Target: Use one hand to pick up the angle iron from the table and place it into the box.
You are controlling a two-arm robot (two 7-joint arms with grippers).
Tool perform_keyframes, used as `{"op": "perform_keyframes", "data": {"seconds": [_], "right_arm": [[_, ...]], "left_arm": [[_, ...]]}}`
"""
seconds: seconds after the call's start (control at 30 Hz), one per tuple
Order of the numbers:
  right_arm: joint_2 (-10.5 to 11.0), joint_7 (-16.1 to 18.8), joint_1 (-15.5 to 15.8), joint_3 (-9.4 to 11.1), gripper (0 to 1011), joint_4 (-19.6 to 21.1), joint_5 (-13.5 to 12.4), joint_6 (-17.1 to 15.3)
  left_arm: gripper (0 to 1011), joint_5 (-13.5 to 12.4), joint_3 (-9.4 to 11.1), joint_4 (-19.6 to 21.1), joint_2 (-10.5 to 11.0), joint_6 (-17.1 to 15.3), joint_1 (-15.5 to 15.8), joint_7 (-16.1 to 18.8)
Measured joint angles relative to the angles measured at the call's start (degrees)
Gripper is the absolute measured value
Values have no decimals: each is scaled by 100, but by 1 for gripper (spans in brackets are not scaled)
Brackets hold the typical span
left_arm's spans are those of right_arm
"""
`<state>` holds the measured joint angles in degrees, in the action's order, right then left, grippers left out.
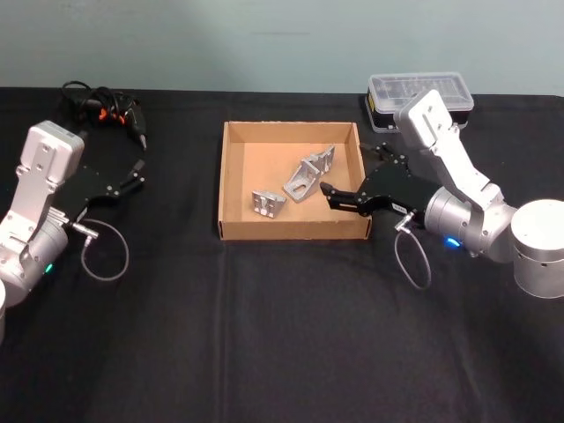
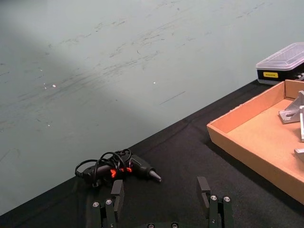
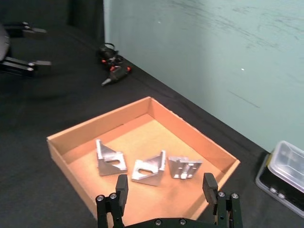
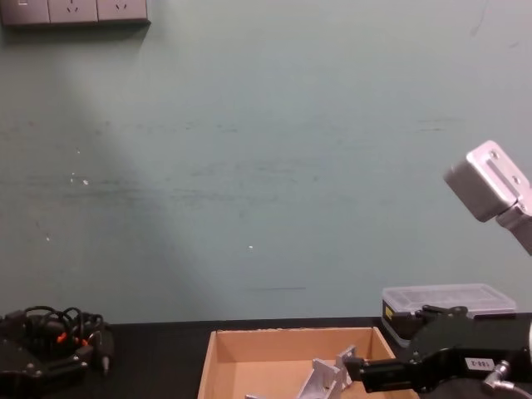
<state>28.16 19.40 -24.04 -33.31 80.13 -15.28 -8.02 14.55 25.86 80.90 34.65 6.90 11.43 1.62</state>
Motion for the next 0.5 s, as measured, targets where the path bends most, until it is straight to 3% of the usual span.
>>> {"op": "perform_keyframes", "data": {"seconds": [0.5], "right_arm": [[-232,35,11,240,1004,-206,21,-82]], "left_arm": [[1000,0,0,0,0,0,0,0]]}}
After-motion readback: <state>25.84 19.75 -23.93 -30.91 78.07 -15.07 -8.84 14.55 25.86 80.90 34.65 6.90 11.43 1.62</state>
